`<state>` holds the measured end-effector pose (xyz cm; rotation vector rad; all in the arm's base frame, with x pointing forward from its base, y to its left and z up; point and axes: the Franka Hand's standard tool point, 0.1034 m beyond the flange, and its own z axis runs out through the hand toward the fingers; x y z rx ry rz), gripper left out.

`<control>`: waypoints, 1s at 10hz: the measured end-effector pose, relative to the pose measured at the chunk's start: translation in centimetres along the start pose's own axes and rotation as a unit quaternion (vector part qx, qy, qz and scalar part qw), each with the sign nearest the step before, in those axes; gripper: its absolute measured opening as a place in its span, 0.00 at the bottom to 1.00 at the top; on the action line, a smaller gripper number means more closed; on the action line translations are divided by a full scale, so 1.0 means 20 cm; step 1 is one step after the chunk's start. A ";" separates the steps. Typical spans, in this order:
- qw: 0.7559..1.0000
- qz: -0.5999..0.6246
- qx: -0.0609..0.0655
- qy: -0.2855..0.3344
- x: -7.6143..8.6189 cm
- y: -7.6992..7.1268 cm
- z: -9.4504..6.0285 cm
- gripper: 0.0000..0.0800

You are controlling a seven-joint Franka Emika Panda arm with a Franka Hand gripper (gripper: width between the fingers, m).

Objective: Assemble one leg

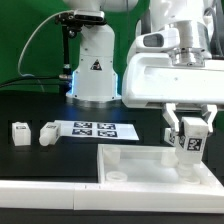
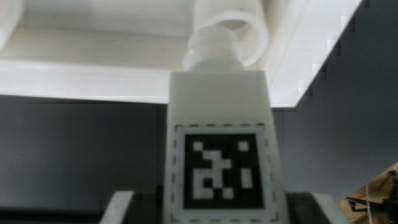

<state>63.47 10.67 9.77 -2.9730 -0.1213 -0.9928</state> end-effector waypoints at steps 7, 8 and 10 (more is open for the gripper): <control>1.000 -0.006 0.002 -0.005 -0.05 -0.04 0.07 0.36; 1.000 -0.007 0.001 -0.001 -0.06 -0.04 0.07 0.36; 1.000 -0.004 0.000 0.003 -0.06 -0.04 0.07 0.36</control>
Offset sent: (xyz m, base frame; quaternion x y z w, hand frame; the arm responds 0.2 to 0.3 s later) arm 0.0072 0.0050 -0.0081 -0.0059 0.0097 0.0100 0.9999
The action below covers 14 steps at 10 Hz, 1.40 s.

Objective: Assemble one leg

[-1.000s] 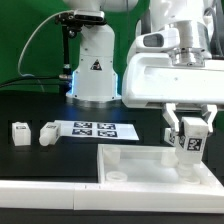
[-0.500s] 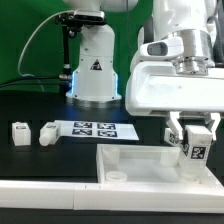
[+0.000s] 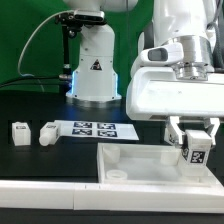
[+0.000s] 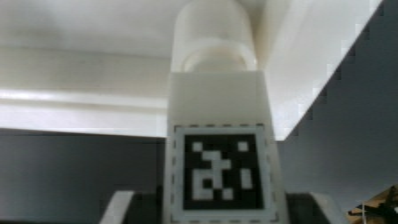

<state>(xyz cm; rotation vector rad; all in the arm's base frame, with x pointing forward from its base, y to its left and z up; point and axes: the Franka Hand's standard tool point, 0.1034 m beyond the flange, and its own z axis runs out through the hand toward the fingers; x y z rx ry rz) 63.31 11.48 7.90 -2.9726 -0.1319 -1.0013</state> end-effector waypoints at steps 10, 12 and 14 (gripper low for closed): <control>0.998 0.023 0.008 -0.062 0.03 -0.01 -0.01 0.80; 0.989 0.037 0.020 -0.144 0.05 0.01 0.02 0.81; 0.974 0.042 0.028 -0.220 0.07 0.02 0.03 0.81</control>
Offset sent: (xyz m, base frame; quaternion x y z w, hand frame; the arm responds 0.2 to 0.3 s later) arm 0.0000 0.0000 0.0000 0.0000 0.0000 0.0000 1.0000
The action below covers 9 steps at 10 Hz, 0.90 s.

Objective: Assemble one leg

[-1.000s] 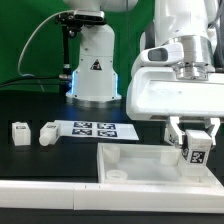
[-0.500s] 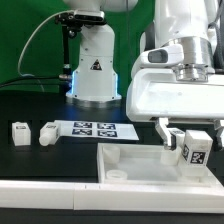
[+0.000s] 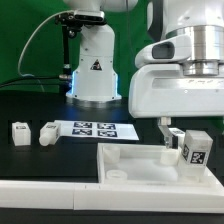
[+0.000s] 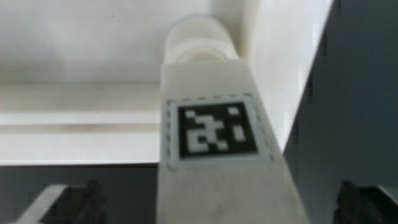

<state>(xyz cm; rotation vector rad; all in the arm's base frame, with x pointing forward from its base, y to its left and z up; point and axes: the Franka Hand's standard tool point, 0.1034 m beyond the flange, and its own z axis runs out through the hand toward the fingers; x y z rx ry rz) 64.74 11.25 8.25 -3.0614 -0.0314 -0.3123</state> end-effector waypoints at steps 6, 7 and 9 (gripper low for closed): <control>0.993 0.028 -0.005 -0.119 -0.04 0.03 0.01 0.48; 0.991 0.061 -0.008 -0.119 -0.04 0.03 0.01 0.48; 0.984 0.135 -0.017 -0.118 -0.04 0.03 0.01 0.36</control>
Offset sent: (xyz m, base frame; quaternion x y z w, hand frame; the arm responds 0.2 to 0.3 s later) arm 0.0000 0.0000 0.0000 0.0000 -0.0650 0.0000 0.9979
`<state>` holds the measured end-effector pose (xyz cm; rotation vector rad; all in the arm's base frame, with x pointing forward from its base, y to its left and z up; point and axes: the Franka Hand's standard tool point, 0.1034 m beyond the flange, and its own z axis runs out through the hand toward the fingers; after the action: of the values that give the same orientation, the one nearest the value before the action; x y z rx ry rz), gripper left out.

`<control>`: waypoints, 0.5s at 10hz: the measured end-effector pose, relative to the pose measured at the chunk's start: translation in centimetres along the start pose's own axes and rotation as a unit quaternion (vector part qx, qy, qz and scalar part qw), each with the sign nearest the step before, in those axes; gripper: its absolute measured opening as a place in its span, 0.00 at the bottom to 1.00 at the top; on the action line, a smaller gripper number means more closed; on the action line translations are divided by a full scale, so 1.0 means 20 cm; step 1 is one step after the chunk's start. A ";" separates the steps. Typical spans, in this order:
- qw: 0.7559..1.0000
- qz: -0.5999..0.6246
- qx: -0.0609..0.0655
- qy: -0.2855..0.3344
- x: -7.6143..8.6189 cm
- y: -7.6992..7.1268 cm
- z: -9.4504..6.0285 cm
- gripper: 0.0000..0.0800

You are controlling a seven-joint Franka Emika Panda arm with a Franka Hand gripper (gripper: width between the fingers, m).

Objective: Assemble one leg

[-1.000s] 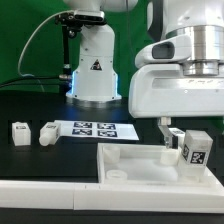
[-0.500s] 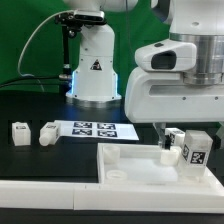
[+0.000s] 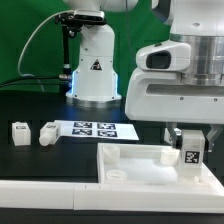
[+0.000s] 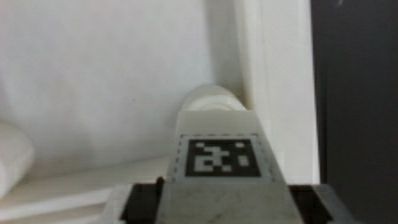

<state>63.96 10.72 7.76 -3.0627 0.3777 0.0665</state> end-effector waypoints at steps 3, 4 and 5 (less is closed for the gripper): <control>0.989 0.142 -0.002 0.028 -0.01 -0.02 0.01 0.36; 0.981 0.190 -0.004 0.036 -0.02 -0.03 0.01 0.36; 0.967 0.252 -0.005 0.038 -0.03 -0.04 0.01 0.36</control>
Offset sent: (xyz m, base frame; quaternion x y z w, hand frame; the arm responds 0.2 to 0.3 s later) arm -0.0182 0.0017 -0.0125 -0.0593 0.0568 0.1943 0.9775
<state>63.59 11.57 7.61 -2.8992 1.1501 -0.0300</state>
